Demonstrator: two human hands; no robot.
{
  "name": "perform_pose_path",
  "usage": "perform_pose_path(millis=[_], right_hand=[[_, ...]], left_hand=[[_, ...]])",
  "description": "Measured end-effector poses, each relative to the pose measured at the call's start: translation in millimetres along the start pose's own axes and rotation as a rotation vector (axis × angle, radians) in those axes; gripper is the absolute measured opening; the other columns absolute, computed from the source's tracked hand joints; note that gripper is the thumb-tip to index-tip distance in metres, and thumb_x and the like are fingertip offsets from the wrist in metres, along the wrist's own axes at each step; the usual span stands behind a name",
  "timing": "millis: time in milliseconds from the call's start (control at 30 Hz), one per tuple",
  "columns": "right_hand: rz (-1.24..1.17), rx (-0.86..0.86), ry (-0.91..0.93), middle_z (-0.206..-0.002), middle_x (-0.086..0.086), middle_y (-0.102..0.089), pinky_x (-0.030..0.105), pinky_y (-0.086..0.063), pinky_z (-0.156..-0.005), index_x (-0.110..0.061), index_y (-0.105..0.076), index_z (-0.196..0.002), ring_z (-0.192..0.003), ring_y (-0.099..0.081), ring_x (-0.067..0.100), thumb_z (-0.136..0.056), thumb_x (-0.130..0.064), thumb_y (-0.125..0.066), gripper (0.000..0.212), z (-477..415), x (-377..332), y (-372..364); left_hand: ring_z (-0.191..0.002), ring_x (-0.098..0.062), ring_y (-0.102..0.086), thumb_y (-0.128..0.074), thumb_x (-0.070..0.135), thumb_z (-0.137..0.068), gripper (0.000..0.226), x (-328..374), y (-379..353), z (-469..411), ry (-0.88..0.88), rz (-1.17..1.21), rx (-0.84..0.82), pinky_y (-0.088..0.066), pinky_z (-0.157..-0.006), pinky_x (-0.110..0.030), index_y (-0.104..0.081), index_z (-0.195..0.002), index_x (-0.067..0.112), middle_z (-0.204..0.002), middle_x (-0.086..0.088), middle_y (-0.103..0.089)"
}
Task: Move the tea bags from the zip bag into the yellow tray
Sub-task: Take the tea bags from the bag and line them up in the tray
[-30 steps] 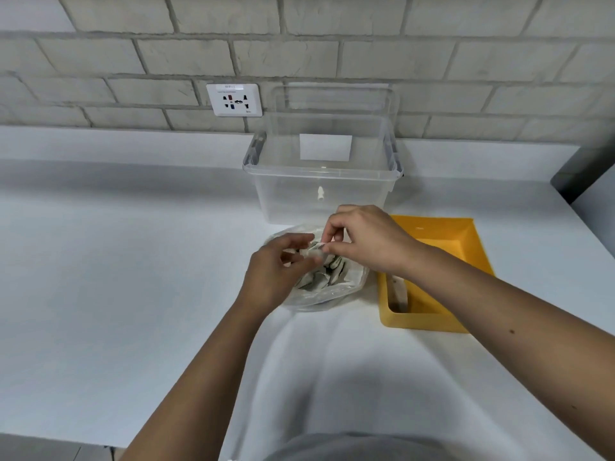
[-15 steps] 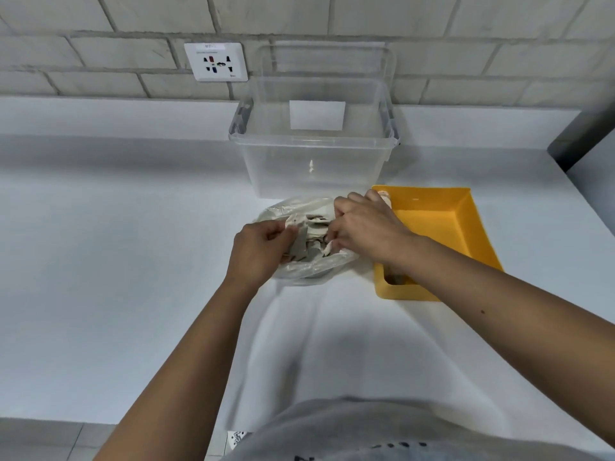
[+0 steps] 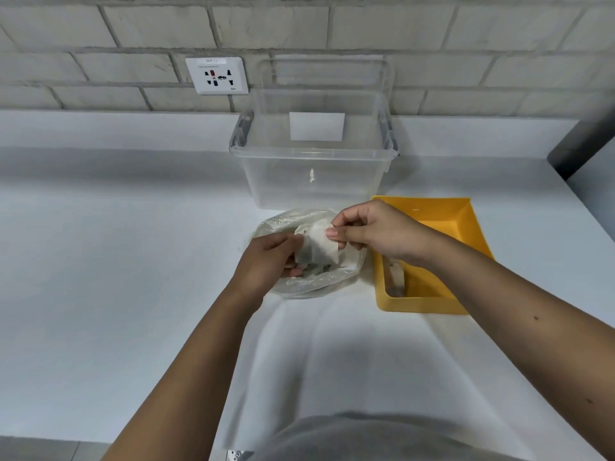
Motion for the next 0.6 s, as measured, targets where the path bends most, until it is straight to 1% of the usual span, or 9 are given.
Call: perform_pose_path(millis=[100,167,200,267,333,433,500,533,600], right_hand=[[0.152,0.054,0.018,-0.071,-0.004,-0.070,0.010,-0.039,-0.059,-0.012,-0.073,-0.082,-0.054,-0.052,-0.003,-0.086,-0.026,-0.073,0.015,-7.0,-2.5,-5.3],[0.224,0.110,0.029,-0.070,-0.007,-0.071,0.009,-0.039,-0.058,-0.017,-0.073,-0.079,-0.055,-0.056,-0.006,-0.085,-0.028,-0.073,0.013,-11.7,-2.8,-5.1],[0.244,0.131,0.032,-0.070,-0.007,-0.071,0.009,-0.039,-0.059,-0.018,-0.073,-0.078,-0.057,-0.057,-0.007,-0.085,-0.029,-0.073,0.013,-13.7,-2.2,-5.1],[0.260,0.153,0.031,-0.067,-0.007,-0.071,0.011,-0.040,-0.059,-0.017,-0.074,-0.078,-0.057,-0.057,-0.006,-0.085,-0.030,-0.074,0.015,-16.4,-0.1,-7.0],[0.242,0.144,0.030,-0.066,-0.006,-0.071,0.011,-0.039,-0.056,-0.015,-0.074,-0.079,-0.053,-0.056,-0.005,-0.086,-0.031,-0.073,0.018,-17.3,0.6,-10.8],[0.355,0.135,0.030,-0.081,-0.004,-0.074,0.016,-0.041,-0.057,-0.012,-0.075,-0.089,-0.051,-0.055,-0.005,-0.094,-0.029,-0.062,0.023,-19.5,2.1,-11.9],[0.545,0.139,0.027,-0.098,-0.001,-0.074,0.021,-0.041,-0.064,-0.014,-0.074,-0.103,-0.058,-0.054,-0.001,-0.099,-0.024,-0.054,0.024,-21.7,3.3,-7.4],[0.619,0.143,0.024,-0.105,0.000,-0.073,0.023,-0.043,-0.070,-0.016,-0.073,-0.109,-0.067,-0.056,0.001,-0.099,-0.023,-0.052,0.024,-22.5,4.1,-4.7],[0.725,0.162,0.023,-0.117,-0.001,-0.070,0.030,-0.049,-0.085,-0.021,-0.069,-0.118,-0.096,-0.063,0.015,-0.100,-0.023,-0.051,0.026,-24.7,6.5,-0.4]], left_hand=[[-0.085,-0.030,-0.064,-0.057,0.019,-0.099,0.024,-1.1,-4.0,0.7,0.028,0.098,-0.042,-0.061,-0.082,-0.040,-0.073,-0.098,0.000,-0.091,-0.020,-0.063],[-0.092,-0.037,-0.070,-0.054,0.025,-0.101,0.032,-1.0,-4.3,2.1,0.042,0.131,-0.044,-0.061,-0.081,-0.038,-0.072,-0.101,-0.002,-0.098,-0.025,-0.071],[-0.094,-0.036,-0.072,-0.054,0.029,-0.102,0.035,0.2,-4.2,3.2,0.037,0.132,-0.042,-0.061,-0.082,-0.037,-0.073,-0.101,0.000,-0.099,-0.021,-0.074],[-0.086,-0.029,-0.075,-0.058,0.034,-0.099,0.033,4.5,-3.7,6.0,-0.016,0.079,-0.039,-0.060,-0.081,-0.033,-0.077,-0.095,0.007,-0.092,-0.012,-0.077],[-0.075,-0.021,-0.074,-0.068,0.029,-0.094,0.020,8.6,-0.7,7.6,-0.094,-0.030,-0.001,-0.060,-0.078,-0.030,-0.077,-0.087,0.013,-0.080,-0.006,-0.076],[-0.064,-0.017,-0.071,-0.073,0.024,-0.089,0.014,9.8,12.3,5.4,-0.162,-0.191,0.129,-0.057,-0.070,-0.031,-0.076,-0.084,0.013,-0.074,-0.008,-0.075],[-0.066,-0.026,-0.070,-0.071,0.028,-0.089,0.019,13.2,23.2,4.8,-0.200,-0.307,0.228,-0.052,-0.068,-0.038,-0.074,-0.082,0.011,-0.074,-0.009,-0.074],[-0.071,-0.031,-0.070,-0.070,0.029,-0.090,0.021,14.6,27.7,4.7,-0.214,-0.339,0.261,-0.053,-0.069,-0.041,-0.073,-0.081,0.009,-0.073,-0.011,-0.073],[-0.075,-0.035,-0.068,-0.070,0.028,-0.090,0.023,15.5,33.0,4.5,-0.226,-0.364,0.294,-0.053,-0.070,-0.042,-0.071,-0.080,0.008,-0.072,-0.012,-0.072]])
Point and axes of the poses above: each hand's wrist, its own z-axis away from the middle knuckle, its own y-axis out of the back of the hand, x = y × z, the point moved 7 cm from there along -z, towards the middle knuckle
